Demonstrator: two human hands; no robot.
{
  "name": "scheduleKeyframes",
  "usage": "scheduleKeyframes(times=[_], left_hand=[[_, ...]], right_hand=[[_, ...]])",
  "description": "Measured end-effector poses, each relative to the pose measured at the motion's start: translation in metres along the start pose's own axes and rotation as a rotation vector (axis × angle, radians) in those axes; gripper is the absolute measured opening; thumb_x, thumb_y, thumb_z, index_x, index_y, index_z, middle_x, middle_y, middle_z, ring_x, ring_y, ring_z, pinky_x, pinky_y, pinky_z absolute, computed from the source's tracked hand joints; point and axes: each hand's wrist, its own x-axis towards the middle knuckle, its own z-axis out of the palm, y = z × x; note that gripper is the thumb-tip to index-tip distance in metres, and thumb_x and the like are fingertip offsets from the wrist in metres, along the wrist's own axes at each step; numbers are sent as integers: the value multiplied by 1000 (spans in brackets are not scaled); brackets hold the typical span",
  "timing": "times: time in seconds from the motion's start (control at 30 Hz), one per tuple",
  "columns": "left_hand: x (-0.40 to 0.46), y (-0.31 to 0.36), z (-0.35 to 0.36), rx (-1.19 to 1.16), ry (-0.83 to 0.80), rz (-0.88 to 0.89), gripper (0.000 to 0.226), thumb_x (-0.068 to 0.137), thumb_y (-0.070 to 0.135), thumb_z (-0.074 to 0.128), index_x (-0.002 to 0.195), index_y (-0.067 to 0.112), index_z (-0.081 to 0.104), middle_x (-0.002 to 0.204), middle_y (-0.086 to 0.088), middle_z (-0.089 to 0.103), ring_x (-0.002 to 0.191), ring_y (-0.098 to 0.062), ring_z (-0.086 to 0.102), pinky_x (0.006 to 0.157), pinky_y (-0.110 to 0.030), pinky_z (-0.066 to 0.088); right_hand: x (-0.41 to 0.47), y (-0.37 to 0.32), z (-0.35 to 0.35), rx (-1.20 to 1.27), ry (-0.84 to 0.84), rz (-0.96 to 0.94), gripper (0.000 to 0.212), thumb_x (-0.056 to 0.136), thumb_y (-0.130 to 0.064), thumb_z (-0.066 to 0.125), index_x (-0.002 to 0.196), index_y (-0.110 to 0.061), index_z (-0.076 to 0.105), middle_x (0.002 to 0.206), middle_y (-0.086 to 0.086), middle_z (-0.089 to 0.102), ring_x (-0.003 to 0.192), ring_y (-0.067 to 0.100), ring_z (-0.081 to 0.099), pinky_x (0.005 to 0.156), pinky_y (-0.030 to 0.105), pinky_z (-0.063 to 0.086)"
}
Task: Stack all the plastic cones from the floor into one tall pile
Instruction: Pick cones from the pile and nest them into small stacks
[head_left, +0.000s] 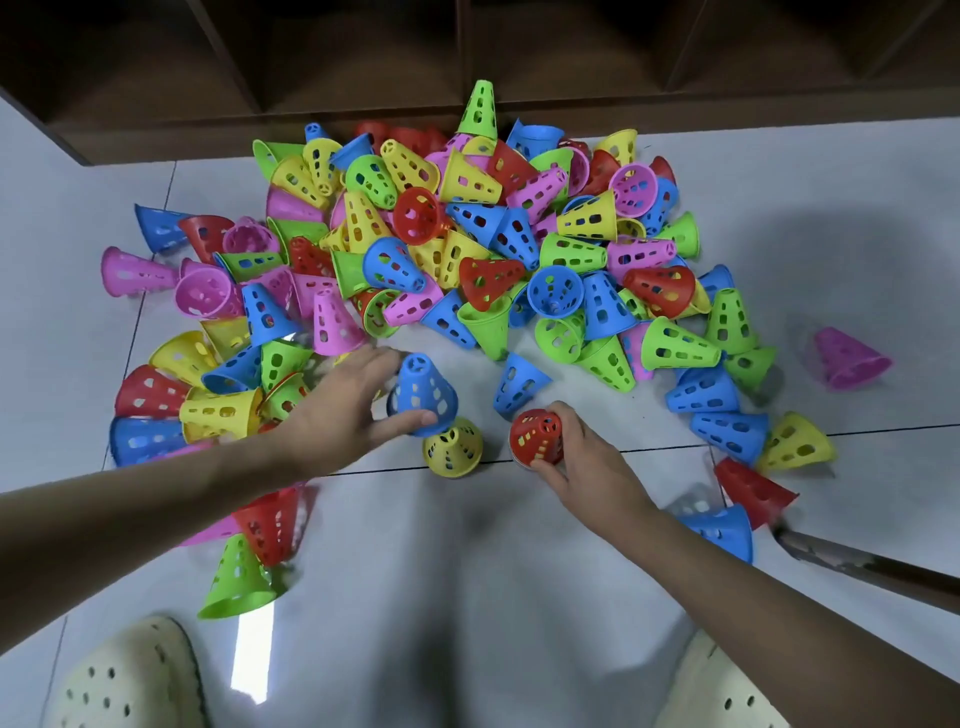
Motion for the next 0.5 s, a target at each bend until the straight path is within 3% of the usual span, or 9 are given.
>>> scheduleKeyframes(times=[0.1, 0.3, 0.4, 0.5], left_hand=[[-18, 11, 10, -89, -104, 17, 58, 85, 66, 63, 123, 21, 60, 115, 14, 59, 107, -4, 52, 94, -16, 41], [-20, 7, 32, -4, -216, -1, 63, 86, 63, 61, 135, 25, 54, 128, 7, 62, 117, -12, 55, 100, -35, 48], [-12, 3, 34, 14, -229, -11, 60, 86, 59, 66, 134, 25, 56, 122, 5, 64, 111, -16, 56, 94, -38, 49], [-8, 1, 39, 101, -217, 2, 56, 86, 55, 70, 132, 26, 58, 116, 3, 65, 104, -18, 57, 87, -37, 50]], right_hand=[[-1, 0, -3, -35, -84, -94, 64, 94, -26, 63, 148, -21, 28, 138, 4, 51, 115, 29, 58, 93, 38, 50], [18, 6, -33, -177, -262, -248, 66, 88, -14, 53, 148, -29, 31, 148, -2, 46, 131, 20, 49, 105, 38, 45], [46, 3, -56, -373, -209, -340, 58, 93, -7, 50, 149, -18, 39, 154, 2, 41, 141, 20, 39, 114, 33, 33], [77, -9, -68, -373, -112, -393, 51, 93, -8, 55, 143, -15, 47, 150, 3, 45, 138, 22, 39, 114, 35, 32]])
